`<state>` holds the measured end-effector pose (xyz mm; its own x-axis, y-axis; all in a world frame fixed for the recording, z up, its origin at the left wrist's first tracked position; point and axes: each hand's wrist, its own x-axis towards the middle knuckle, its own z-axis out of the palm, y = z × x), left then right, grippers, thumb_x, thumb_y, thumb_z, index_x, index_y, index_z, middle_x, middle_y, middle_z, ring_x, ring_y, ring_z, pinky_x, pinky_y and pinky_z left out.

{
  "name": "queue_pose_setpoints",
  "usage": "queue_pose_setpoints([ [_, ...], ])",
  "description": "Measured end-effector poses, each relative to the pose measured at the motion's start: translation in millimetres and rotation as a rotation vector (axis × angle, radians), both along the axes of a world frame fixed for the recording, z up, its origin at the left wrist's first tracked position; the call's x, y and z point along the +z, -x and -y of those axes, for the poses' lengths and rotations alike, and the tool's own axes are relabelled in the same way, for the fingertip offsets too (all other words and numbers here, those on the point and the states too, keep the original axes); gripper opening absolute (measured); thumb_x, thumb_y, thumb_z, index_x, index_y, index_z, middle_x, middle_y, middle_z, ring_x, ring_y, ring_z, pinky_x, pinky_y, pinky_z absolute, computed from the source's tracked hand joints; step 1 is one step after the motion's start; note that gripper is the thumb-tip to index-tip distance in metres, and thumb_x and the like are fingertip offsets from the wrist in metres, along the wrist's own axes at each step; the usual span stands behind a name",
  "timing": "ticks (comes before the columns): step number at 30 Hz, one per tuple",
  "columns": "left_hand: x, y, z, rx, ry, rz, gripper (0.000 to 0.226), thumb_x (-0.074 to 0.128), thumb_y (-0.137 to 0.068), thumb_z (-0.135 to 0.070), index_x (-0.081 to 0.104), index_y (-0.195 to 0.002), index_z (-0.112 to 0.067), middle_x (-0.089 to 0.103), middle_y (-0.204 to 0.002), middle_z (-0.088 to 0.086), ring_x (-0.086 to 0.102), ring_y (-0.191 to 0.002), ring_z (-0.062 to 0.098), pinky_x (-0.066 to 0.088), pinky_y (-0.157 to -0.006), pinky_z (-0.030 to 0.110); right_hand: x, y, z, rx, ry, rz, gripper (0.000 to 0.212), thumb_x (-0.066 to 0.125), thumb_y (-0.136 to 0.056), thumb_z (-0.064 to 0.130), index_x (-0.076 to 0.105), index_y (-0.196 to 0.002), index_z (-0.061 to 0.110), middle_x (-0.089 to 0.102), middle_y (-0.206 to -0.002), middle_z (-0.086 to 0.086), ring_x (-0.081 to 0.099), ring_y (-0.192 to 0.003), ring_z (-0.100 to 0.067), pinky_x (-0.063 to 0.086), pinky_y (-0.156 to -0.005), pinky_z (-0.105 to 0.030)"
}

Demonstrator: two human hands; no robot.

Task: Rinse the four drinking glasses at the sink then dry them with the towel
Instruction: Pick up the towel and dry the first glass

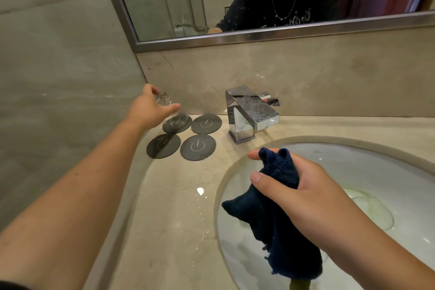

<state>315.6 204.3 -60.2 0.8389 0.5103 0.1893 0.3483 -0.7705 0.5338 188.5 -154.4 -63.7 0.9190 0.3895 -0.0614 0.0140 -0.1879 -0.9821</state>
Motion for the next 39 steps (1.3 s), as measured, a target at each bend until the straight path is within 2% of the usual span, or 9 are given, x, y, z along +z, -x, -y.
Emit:
queue_pose_setpoints([
  [2, 4, -5, 1, 0.007, -0.019, -0.032, 0.078, 0.084, -0.082, -0.051, 0.044, -0.135, -0.012, 0.065, -0.12, 0.012, 0.057, -0.1, 0.028, 0.042, -0.081, 0.035, -1, -2, 0, -0.001, 0.006, -0.003, 0.021, 0.071, -0.092, 0.037, 0.071, -0.108, 0.05, 0.078, -0.089, 0.015, 0.076, -0.082, -0.004, 0.061, -0.091, -0.037],
  [7, 1, -19, 15, -0.026, -0.058, -0.047, 0.086, 0.088, -0.081, -0.043, 0.041, -0.146, -0.013, 0.064, -0.128, 0.01, 0.057, -0.101, 0.025, 0.046, -0.083, 0.034, -5, -4, -3, -0.009, 0.007, -0.02, 0.02, 0.072, -0.09, 0.04, 0.07, -0.104, 0.054, 0.079, -0.089, 0.014, 0.077, -0.082, -0.007, 0.061, -0.092, -0.043],
  [11, -4, -22, 14, -0.012, -0.056, -0.041, 0.08, 0.084, -0.081, -0.042, 0.044, -0.145, -0.016, 0.066, -0.132, 0.009, 0.057, -0.124, 0.032, 0.054, -0.1, 0.043, -5, -5, -2, -0.014, 0.007, -0.018, 0.018, 0.071, -0.09, 0.04, 0.069, -0.1, 0.055, 0.079, -0.088, 0.011, 0.077, -0.08, -0.009, 0.062, -0.09, -0.041],
  [16, -5, -18, 14, -0.01, -0.036, -0.012, 0.071, 0.082, -0.084, -0.031, 0.051, -0.144, -0.011, 0.066, -0.134, 0.011, 0.062, -0.106, 0.025, 0.055, -0.091, 0.037, -5, -6, 0, -0.019, 0.011, -0.022, 0.018, 0.072, -0.091, 0.039, 0.071, -0.105, 0.051, 0.078, -0.088, 0.015, 0.076, -0.08, -0.005, 0.061, -0.089, -0.037],
  [22, 0, -17, 15, -0.032, -0.017, 0.056, 0.069, 0.082, -0.086, -0.028, 0.052, -0.146, -0.012, 0.064, -0.139, 0.008, 0.064, -0.118, 0.025, 0.048, -0.088, 0.027, -6, -7, -1, -0.021, 0.007, -0.023, 0.023, 0.071, -0.087, 0.042, 0.07, -0.107, 0.052, 0.079, -0.089, 0.014, 0.077, -0.082, -0.007, 0.061, -0.092, -0.042],
  [28, -12, -14, 10, 0.001, 0.102, 0.04, 0.073, 0.077, -0.087, -0.029, 0.043, -0.149, -0.015, 0.061, -0.14, 0.01, 0.063, -0.114, 0.027, 0.057, -0.099, 0.043, -8, -6, -2, -0.022, -0.003, -0.03, 0.023, 0.072, -0.087, 0.042, 0.071, -0.108, 0.052, 0.079, -0.09, 0.016, 0.077, -0.083, -0.005, 0.061, -0.093, -0.041],
  [31, -21, -12, 8, 0.035, 0.182, 0.024, 0.085, 0.079, -0.088, -0.039, 0.031, -0.154, -0.015, 0.057, -0.138, 0.008, 0.057, -0.117, 0.027, 0.052, -0.099, 0.039, -9, -6, -2, -0.021, -0.012, -0.032, 0.024, 0.072, -0.088, 0.041, 0.07, -0.107, 0.054, 0.079, -0.09, 0.016, 0.077, -0.083, -0.005, 0.061, -0.093, -0.041],
  [34, -32, -13, 8, 0.07, 0.218, 0.068, 0.085, 0.081, -0.086, -0.045, 0.034, -0.151, -0.017, 0.059, -0.139, 0.01, 0.059, -0.124, 0.031, 0.051, -0.097, 0.037, -9, -6, -3, -0.025, -0.014, -0.03, 0.024, 0.072, -0.087, 0.041, 0.071, -0.108, 0.051, 0.079, -0.089, 0.016, 0.077, -0.082, -0.006, 0.061, -0.091, -0.039],
  [39, -37, -16, 9, 0.077, 0.212, 0.101, 0.08, 0.081, -0.083, -0.049, 0.04, -0.146, -0.02, 0.063, -0.137, 0.008, 0.061, -0.123, 0.029, 0.05, -0.095, 0.036, -9, -5, -4, -0.013, -0.009, -0.027, 0.021, 0.072, -0.091, 0.038, 0.071, -0.106, 0.052, 0.079, -0.088, 0.015, 0.077, -0.08, -0.006, 0.062, -0.088, -0.037],
])
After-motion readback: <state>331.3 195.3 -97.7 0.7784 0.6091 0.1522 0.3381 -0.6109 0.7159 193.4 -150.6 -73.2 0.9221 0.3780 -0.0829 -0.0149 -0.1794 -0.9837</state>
